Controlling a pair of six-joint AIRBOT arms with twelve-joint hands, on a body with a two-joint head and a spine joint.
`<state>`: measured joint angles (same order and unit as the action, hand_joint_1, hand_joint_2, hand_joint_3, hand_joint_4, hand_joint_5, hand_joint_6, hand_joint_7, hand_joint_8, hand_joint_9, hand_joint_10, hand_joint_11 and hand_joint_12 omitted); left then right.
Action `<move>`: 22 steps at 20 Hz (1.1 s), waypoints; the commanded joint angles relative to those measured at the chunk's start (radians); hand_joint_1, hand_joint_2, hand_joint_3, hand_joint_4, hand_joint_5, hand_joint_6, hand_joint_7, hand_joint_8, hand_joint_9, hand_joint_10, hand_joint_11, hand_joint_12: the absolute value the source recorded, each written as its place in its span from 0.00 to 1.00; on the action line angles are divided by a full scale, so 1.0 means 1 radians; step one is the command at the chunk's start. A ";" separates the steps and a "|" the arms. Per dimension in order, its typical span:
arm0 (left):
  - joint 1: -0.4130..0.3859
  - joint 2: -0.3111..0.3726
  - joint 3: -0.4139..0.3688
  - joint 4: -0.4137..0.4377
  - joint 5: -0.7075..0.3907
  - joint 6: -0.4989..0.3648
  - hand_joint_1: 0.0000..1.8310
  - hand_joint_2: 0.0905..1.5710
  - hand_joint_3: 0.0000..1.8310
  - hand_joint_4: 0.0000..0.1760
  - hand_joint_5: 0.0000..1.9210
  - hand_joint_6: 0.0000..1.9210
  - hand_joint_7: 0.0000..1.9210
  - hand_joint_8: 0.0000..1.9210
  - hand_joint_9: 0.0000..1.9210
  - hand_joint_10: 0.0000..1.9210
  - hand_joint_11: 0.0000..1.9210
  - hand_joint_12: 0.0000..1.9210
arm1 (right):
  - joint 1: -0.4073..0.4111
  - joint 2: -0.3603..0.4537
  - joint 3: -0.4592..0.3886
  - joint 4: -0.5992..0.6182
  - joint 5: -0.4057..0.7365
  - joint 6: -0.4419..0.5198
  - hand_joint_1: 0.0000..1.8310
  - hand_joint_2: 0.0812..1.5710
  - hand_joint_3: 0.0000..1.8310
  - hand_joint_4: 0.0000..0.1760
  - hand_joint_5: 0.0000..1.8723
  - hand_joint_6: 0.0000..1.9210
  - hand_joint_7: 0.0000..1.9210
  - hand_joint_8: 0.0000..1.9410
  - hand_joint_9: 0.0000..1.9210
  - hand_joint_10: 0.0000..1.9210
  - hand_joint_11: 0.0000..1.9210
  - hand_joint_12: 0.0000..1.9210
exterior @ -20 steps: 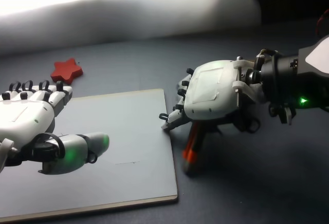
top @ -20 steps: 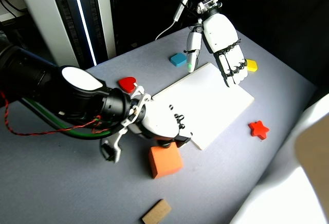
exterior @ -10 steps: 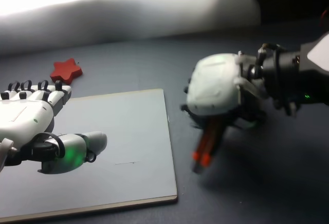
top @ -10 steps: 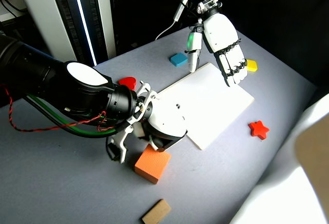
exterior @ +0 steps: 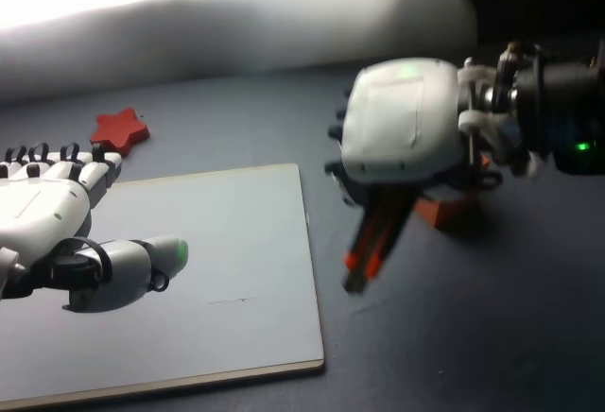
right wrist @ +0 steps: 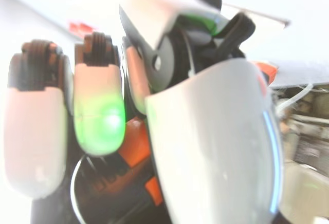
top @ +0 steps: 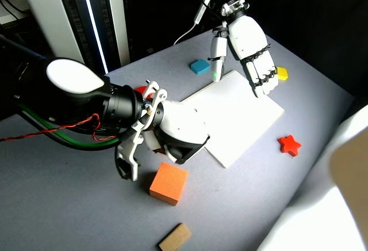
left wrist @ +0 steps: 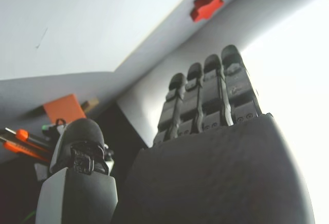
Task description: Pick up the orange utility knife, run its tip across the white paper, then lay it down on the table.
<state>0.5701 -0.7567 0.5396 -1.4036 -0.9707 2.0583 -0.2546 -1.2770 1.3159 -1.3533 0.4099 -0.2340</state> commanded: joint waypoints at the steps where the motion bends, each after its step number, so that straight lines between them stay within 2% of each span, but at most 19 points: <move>1: -0.003 0.005 0.011 0.064 -0.058 -0.005 0.00 0.76 0.00 0.00 0.00 0.00 0.01 0.00 0.00 0.00 0.00 0.03 | -0.004 0.006 0.006 0.118 0.056 -0.111 0.83 0.55 0.37 1.00 0.78 1.00 0.83 1.00 0.89 1.00 0.93 1.00; 3: -0.002 0.005 0.037 0.049 -0.058 -0.005 0.00 0.75 0.00 0.00 0.00 0.00 0.02 0.00 0.00 0.00 0.00 0.07 | -0.051 -0.027 0.037 0.521 0.193 -0.582 0.83 0.56 0.36 1.00 0.78 1.00 0.83 1.00 0.89 1.00 0.93 1.00; 6: 0.004 0.005 0.078 0.033 -0.058 -0.005 0.00 0.76 0.00 0.00 0.00 0.00 0.02 0.00 0.00 0.00 0.00 0.06 | -0.100 -0.092 0.105 0.758 0.411 -0.942 0.82 0.56 0.36 1.00 0.77 1.00 0.82 1.00 0.88 1.00 0.92 1.00; 8: 0.007 0.005 0.100 0.022 -0.058 -0.005 0.00 0.76 0.00 0.00 0.00 0.00 0.02 0.00 0.00 0.00 0.00 0.08 | -0.118 -0.122 0.119 0.833 0.481 -1.060 0.80 0.58 0.37 1.00 0.76 1.00 0.82 1.00 0.88 1.00 0.93 1.00; 10: 0.010 0.006 0.126 0.011 -0.050 -0.005 0.00 0.76 0.00 0.00 0.00 0.00 0.01 0.00 0.00 0.00 0.00 0.04 | -0.132 -0.165 0.152 0.848 0.571 -1.155 0.78 0.58 0.37 1.00 0.75 1.00 0.81 1.00 0.87 1.00 0.92 1.00; 12: 0.013 0.006 0.151 0.004 -0.039 -0.005 0.00 0.76 0.00 0.00 0.00 0.00 0.00 0.00 0.00 0.00 0.00 0.02 | -0.145 -0.211 0.191 0.848 0.642 -1.236 0.82 0.58 0.34 1.00 0.75 1.00 0.82 1.00 0.87 1.00 0.91 1.00; 14: 0.016 0.006 0.171 -0.004 -0.037 -0.005 0.00 0.76 0.00 0.00 0.00 0.00 0.01 0.00 0.00 0.00 0.00 0.05 | -0.159 -0.260 0.233 0.848 0.693 -1.267 0.82 0.59 0.34 1.00 0.74 1.00 0.81 1.00 0.87 1.00 0.92 1.00; 17: 0.017 0.006 0.191 -0.011 -0.037 -0.015 0.00 0.76 0.00 0.00 0.00 0.00 0.00 0.00 0.00 0.00 0.00 0.00 | -0.173 -0.324 0.301 0.828 0.746 -1.296 0.84 0.58 0.33 1.00 0.76 1.00 0.83 1.00 0.88 1.00 0.92 1.00; 19: 0.018 0.005 0.201 -0.020 -0.037 -0.015 0.00 0.76 0.00 0.00 0.00 0.00 0.01 0.00 0.00 0.00 0.00 0.00 | -0.177 -0.370 0.355 0.786 0.799 -1.314 0.83 0.58 0.34 1.00 0.76 1.00 0.83 1.00 0.88 1.00 0.92 1.00; 22: 0.027 0.005 0.214 -0.022 -0.037 -0.015 0.00 0.76 0.00 0.00 0.00 0.00 0.01 0.00 0.00 0.00 0.00 0.00 | -0.186 -0.415 0.402 0.755 0.821 -1.325 0.83 0.58 0.34 1.00 0.75 1.00 0.83 1.00 0.88 1.00 0.92 1.00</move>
<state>0.6033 -0.7570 0.7475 -1.4811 -0.9340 2.0434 -0.4435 -1.7050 1.7283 -0.6418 1.1202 -1.5330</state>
